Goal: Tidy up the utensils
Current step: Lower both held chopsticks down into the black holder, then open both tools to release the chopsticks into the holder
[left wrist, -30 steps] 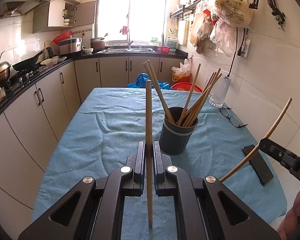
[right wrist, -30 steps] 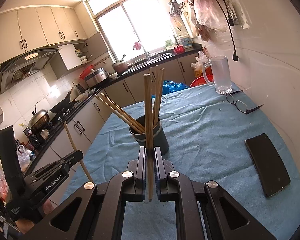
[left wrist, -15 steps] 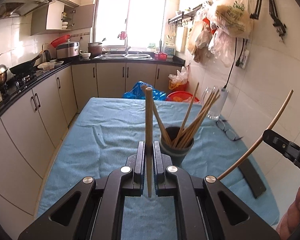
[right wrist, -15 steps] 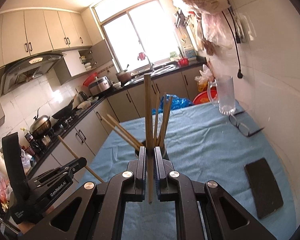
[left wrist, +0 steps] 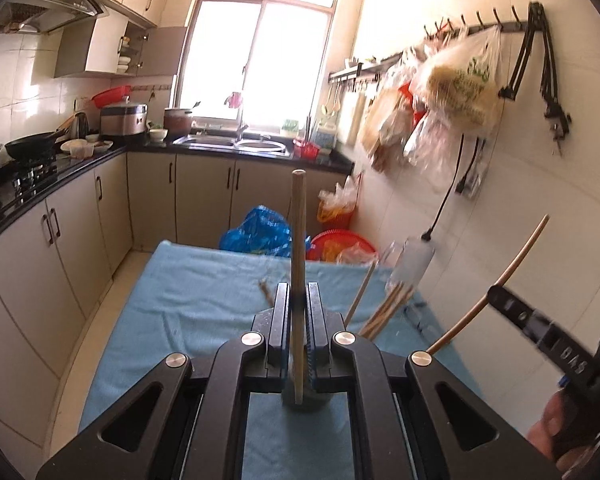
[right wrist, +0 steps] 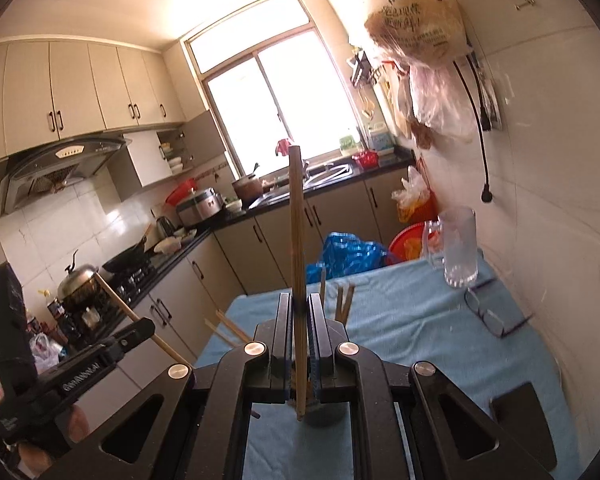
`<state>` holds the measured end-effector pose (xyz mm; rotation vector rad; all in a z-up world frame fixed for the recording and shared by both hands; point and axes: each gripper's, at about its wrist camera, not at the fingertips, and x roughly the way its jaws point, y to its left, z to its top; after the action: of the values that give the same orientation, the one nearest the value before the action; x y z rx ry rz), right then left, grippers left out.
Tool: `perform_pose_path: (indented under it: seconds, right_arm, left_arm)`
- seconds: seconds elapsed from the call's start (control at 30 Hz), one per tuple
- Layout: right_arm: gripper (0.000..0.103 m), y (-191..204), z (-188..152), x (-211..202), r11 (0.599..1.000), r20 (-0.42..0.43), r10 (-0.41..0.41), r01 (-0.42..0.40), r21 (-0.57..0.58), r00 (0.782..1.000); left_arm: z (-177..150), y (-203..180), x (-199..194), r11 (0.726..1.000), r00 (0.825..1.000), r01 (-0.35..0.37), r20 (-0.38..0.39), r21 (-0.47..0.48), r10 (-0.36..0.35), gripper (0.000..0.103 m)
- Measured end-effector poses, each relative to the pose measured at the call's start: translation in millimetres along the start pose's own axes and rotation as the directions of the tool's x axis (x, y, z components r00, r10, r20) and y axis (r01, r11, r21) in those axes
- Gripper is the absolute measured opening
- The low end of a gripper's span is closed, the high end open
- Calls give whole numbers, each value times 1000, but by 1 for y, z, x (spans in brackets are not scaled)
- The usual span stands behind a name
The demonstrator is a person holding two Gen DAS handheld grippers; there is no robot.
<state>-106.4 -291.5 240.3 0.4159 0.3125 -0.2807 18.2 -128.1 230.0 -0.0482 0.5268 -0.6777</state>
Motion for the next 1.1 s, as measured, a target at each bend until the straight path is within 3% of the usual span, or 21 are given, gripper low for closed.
perform_pose_path:
  seconds: [0.2,0.63,0.73,0.8,0.87,0.93,1.0,1.1]
  right_arm:
    - [8,4,11,30,1000,4,-15,15,1,1000]
    - [8,-7,-15,94,997,-101,-70,67,-27,992]
    - [8,-9,-19,97,997,-108,-75,72,-37,991]
    - [8,-10,-20,98,997,-112,-74,70,-38,991]
    - [8,-11,-20,99,997,-113,-75,70,-41,991]
    - [8,-11,-20,99,997,-112,-74,70,-40,991]
    - [8,-13,-21,100,997,-115,-76,72,-42,990]
    - [8,-15,-23,102,997,-122,-75,72,-32,990]
  left_arm:
    - [16,-7,29,999,1000,22,-6,-34,-22,6]
    - [-4,-1,82,1000,996,9,-93,-28,-12,6]
    - [-10,4,87,1000,989,13,-146,-8,-15,10]
    - [-21,10,92,1000,975,11,-222,25,-5,25]
    - [-35,15,95,998,959,41,-284,46,-26,27]
    - [-52,23,102,996,932,62,-360,61,-36,41]
    - [-67,34,107,997,916,57,-399,51,-32,62]
    - [-94,48,132,999,863,33,-505,36,-11,63]
